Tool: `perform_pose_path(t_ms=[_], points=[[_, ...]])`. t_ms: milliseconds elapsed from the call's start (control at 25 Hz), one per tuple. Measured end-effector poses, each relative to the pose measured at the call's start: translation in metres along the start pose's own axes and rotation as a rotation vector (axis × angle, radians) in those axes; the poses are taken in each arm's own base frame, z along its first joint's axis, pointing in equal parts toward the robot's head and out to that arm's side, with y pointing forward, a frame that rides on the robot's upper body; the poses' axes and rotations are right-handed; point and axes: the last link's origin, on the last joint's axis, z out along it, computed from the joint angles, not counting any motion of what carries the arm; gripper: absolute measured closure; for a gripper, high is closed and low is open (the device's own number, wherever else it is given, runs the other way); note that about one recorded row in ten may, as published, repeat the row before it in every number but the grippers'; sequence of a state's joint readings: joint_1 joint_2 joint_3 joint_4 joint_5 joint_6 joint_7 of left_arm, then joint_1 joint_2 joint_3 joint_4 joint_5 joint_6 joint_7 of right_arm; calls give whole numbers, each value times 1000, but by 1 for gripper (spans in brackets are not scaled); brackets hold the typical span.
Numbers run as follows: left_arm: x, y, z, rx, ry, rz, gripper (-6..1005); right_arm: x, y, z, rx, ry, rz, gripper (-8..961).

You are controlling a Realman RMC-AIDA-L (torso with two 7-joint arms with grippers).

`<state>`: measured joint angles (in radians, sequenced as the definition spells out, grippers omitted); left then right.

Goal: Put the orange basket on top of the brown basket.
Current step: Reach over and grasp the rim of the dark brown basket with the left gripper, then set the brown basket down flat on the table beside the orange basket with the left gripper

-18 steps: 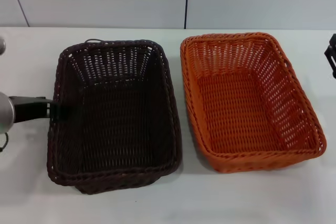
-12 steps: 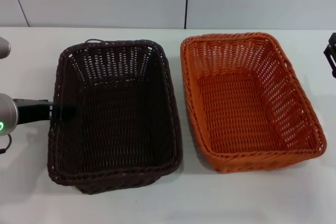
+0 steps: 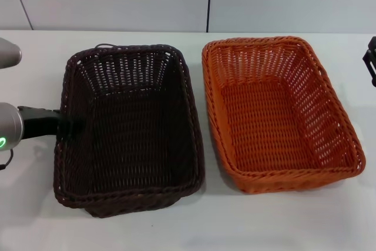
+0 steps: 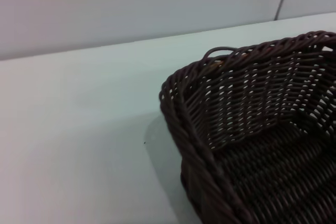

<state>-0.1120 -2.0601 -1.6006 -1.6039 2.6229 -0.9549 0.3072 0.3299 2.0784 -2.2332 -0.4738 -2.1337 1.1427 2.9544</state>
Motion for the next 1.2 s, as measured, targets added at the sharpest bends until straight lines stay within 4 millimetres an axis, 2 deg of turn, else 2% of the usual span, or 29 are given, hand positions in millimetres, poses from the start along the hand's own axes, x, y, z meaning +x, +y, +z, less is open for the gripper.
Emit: perform_pose_path(t_ms=[160,280,400,480,840,920,960,1200], points=[[3,0,0,-2,6,37,426,0,-2,0,7,-1,0,138],[4,0,-1,-2,6,48,528,0,-2,0,9,-1,0,139],[9,1,-5,-9,7,170,630,0,-3,0,12,-4,0,139],[13,-1,-9,-6,11,231,735,-1,-3,0,13,-6,0,139],[43,-12,-22,-84,82,526,769,-3,-1,0,13,-14,9,139],[48,-12,-22,-102,89,568,769,-3,-1,0,14,-14,11,139],[56,-13,-21,-155,103,657,770,-2,-1,-1,15,-13,12,139],[74,-4,-12,-319,152,782,773,-3,1,-2,13,-17,19,139]])
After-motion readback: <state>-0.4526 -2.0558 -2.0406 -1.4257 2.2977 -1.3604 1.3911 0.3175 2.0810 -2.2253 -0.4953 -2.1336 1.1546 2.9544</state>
